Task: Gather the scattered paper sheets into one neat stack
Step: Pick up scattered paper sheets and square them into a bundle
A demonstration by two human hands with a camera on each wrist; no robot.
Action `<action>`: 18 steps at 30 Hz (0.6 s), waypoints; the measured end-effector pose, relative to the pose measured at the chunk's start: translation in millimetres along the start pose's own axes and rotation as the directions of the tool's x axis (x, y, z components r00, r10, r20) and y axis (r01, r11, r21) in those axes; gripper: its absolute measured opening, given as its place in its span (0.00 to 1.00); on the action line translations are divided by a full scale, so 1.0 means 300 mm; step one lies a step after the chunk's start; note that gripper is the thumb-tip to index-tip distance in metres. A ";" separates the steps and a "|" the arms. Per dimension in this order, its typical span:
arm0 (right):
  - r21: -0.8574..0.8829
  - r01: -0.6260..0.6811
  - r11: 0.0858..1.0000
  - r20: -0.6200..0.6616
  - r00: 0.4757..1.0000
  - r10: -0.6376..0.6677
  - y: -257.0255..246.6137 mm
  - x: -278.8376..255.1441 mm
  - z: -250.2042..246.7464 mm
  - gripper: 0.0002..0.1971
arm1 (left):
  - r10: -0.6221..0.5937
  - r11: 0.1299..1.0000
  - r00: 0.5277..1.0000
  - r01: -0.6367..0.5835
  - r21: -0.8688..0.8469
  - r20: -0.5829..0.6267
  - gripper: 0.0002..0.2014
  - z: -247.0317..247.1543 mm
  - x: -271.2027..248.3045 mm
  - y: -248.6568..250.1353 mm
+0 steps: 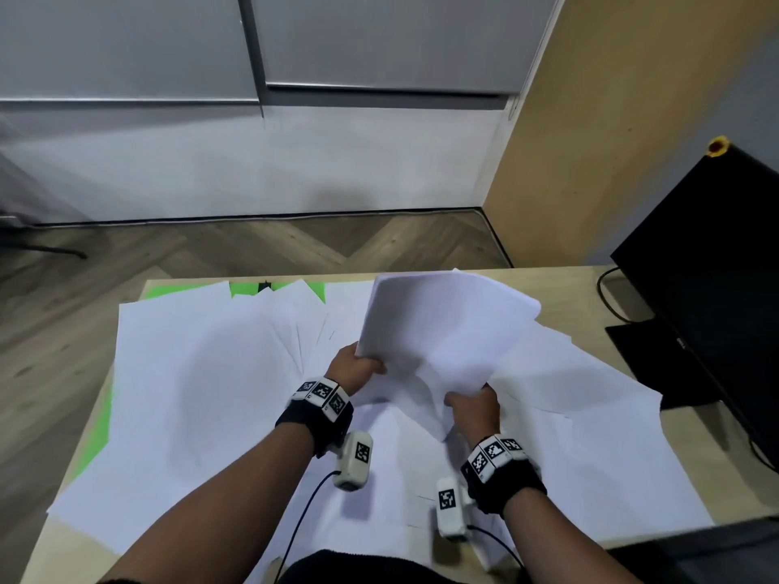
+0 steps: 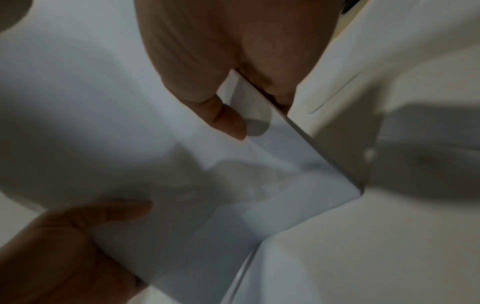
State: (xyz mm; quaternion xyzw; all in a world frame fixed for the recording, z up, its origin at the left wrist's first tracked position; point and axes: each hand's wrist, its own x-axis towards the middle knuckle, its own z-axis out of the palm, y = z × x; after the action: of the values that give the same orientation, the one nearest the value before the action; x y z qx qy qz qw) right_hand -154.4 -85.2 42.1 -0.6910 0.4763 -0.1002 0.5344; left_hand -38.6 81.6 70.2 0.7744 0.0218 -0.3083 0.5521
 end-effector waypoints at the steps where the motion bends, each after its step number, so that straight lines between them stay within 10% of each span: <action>1: -0.012 0.003 1.000 0.013 1.000 -0.003 0.010 0.003 0.001 0.14 | -0.035 0.999 0.999 0.035 -0.005 0.008 0.19 -0.001 0.004 -0.016; 18: -0.101 0.021 0.995 0.093 0.996 -0.011 0.057 0.027 -0.025 0.14 | -0.053 0.998 0.999 0.053 0.015 0.008 0.22 -0.024 0.011 -0.088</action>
State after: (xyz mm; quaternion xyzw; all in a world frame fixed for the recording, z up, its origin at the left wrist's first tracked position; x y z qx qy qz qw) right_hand -164.4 -95.7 28.0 -0.7249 0.4500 -0.0482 0.5193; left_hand -42.5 97.2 47.9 0.7763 0.0378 -0.3261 0.5381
